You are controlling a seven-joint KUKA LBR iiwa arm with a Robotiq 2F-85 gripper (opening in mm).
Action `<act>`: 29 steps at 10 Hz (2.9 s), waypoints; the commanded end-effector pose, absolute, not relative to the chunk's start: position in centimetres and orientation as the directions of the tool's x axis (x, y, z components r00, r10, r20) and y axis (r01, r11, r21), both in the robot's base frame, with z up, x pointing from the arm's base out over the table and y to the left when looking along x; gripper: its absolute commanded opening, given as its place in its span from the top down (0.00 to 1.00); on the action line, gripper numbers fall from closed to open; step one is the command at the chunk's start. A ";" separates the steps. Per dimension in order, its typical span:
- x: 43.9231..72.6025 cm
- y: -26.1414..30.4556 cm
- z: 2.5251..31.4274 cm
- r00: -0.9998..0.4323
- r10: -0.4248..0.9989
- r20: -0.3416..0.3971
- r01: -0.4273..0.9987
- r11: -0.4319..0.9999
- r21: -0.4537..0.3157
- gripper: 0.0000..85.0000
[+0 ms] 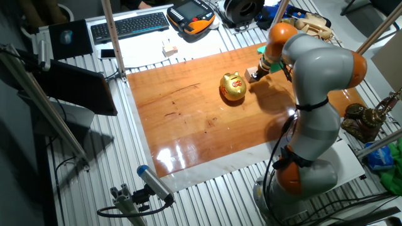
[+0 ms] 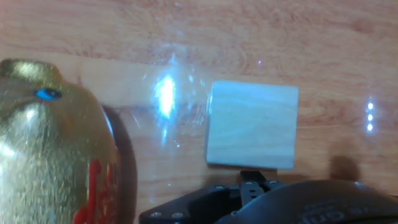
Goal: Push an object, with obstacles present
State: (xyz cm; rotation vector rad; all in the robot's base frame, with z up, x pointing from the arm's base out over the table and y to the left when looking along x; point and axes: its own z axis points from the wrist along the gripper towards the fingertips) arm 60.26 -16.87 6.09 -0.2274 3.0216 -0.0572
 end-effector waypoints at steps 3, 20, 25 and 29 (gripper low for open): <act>61.0 -16.2 6.4 -0.984 -0.148 -0.101 -0.143 0.988 -0.052 1.00; 65.3 -14.6 6.5 -0.983 -0.155 -0.099 -0.151 0.987 -0.046 1.00; 66.6 -14.3 7.2 -0.985 -0.140 -0.099 -0.136 0.990 -0.047 1.00; 66.3 -14.6 8.1 -0.989 -0.128 -0.072 -0.126 0.991 -0.035 1.00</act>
